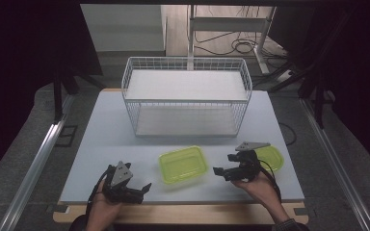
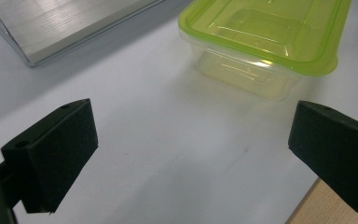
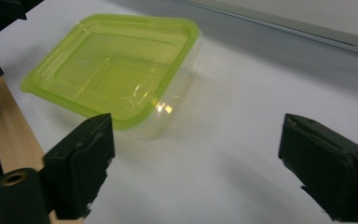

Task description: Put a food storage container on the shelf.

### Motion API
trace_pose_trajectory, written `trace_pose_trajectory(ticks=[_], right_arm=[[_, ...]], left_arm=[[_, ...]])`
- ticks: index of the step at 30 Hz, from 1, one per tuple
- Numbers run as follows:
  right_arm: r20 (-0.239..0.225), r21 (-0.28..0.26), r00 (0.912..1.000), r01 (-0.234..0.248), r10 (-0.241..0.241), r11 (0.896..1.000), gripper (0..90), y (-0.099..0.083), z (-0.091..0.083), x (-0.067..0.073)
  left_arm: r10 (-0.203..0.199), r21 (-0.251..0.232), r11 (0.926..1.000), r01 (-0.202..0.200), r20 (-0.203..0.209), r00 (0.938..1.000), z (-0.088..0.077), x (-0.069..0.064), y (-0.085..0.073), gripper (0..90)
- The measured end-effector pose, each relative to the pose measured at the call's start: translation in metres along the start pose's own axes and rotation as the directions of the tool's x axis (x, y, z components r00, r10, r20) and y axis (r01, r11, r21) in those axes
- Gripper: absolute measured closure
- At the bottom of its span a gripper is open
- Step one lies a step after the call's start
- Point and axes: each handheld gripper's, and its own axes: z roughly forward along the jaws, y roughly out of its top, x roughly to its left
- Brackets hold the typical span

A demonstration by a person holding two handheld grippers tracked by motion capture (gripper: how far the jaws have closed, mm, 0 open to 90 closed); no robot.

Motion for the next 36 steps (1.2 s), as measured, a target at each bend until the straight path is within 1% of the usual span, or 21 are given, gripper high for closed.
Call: trace_pose_trajectory(ticks=[3,4,5,8,11,14,15,18,21,22,23,24,25,26,27,29,30,32,33,34,36], right_arm=[[-0.008,-0.001,0.9999,-0.012,0.012,1.0,18.3,0.005,0.001,0.001],[-0.038,0.002,0.9987,-0.034,0.034,0.999,24.5,0.012,0.004,-0.001],[-0.038,0.002,0.9987,-0.034,0.034,0.999,24.5,0.012,0.004,-0.001],[-0.093,0.018,0.9935,-0.065,0.067,0.998,32.8,0.022,0.013,-0.004],[-0.104,0.041,0.9908,-0.083,0.087,0.996,36.7,0.026,0.019,-0.005],[-0.123,0.083,0.9847,-0.114,0.124,0.99,41.0,0.033,0.034,-0.005],[-0.123,0.083,0.9847,-0.114,0.124,0.99,41.0,0.033,0.034,-0.005],[-0.127,0.107,0.9819,-0.128,0.141,0.986,44.4,0.038,0.045,-0.007],[-0.145,0.129,0.9731,-0.161,0.18,0.978,47.7,0.041,0.055,-0.012],[-0.153,0.146,0.9661,-0.186,0.208,0.972,50.7,0.041,0.061,-0.016],[-0.153,0.146,0.9661,-0.186,0.208,0.972,50.7,0.041,0.061,-0.016],[-0.165,0.167,0.9575,-0.209,0.236,0.964,53.5,0.04,0.065,-0.019],[-0.165,0.167,0.9575,-0.209,0.236,0.964,53.5,0.04,0.065,-0.019],[-0.173,0.171,0.9532,-0.219,0.248,0.961,55.7,0.04,0.066,-0.02],[-0.193,0.18,0.9441,-0.234,0.267,0.955,58.1,0.039,0.067,-0.022],[-0.213,0.19,0.9302,-0.26,0.299,0.947,64.5,0.039,0.068,-0.024],[-0.225,0.198,0.92,-0.279,0.321,0.94,68.8,0.038,0.069,-0.025],[-0.237,0.204,0.9064,-0.306,0.35,0.93,73.5,0.038,0.069,-0.027],[-0.249,0.205,0.8973,-0.319,0.364,0.925,75.8,0.038,0.069,-0.028],[-0.281,0.21,0.8794,-0.335,0.385,0.919,78.3,0.038,0.068,-0.029],[-0.282,0.209,0.8807,-0.331,0.38,0.92,79.1,0.039,0.068,-0.028]], left_arm=[[0.008,0.001,1.0,-0.008,-0.004,1.0,0.0,0.0,0.0,1.1],[0.009,0.003,1.0,-0.009,-0.004,0.9999,0.0,0.0,0.0,1.1],[0.012,0.006,0.9999,-0.012,-0.005,0.9999,0.0,0.0,0.0,1.1],[0.021,0.007,0.9998,-0.021,-0.01,0.9997,0.0,0.0,0.0,1.1],[0.026,0.006,0.9997,-0.026,-0.008,0.9996,0.0,-0.001,0.0,1.2],[0.031,0.009,0.9995,-0.031,-0.006,0.9995,0.0,-0.001,0.0,1.2],[0.033,0.01,0.9994,-0.033,-0.004,0.9994,0.0,-0.001,0.0,1.2],[0.041,0.014,0.9991,-0.041,-0.006,0.9991,0.001,-0.002,0.0,1.2],[0.049,0.019,0.9986,-0.049,-0.008,0.9988,0.002,-0.003,0.0,1.2],[0.051,0.021,0.9985,-0.051,-0.009,0.9986,0.002,-0.003,0.0,1.2],[0.053,0.022,0.9983,-0.053,-0.01,0.9985,0.002,-0.003,0.0,1.2],[0.056,0.023,0.9982,-0.056,-0.008,0.9984,0.002,-0.003,0.0,1.2],[0.057,0.023,0.9981,-0.057,-0.008,0.9983,0.002,-0.004,0.0,1.2],[0.059,0.024,0.998,-0.059,-0.006,0.9982,0.002,-0.004,0.0,1.2],[0.061,0.025,0.9979,-0.061,-0.007,0.9981,0.002,-0.004,0.0,1.2],[0.065,0.027,0.9975,-0.065,-0.008,0.9979,0.003,-0.004,0.0,1.2],[0.067,0.028,0.9973,-0.067,-0.008,0.9977,0.003,-0.005,0.0,1.2],[0.071,0.03,0.9971,-0.071,-0.009,0.9974,0.003,-0.005,0.0,1.2],[0.072,0.03,0.997,-0.071,-0.01,0.9974,0.003,-0.005,0.0,1.2],[0.071,0.029,0.9971,-0.071,-0.01,0.9974,0.003,-0.005,0.0,1.2],[0.07,0.027,0.9972,-0.07,-0.01,0.9975,0.002,-0.005,0.0,1.2]])
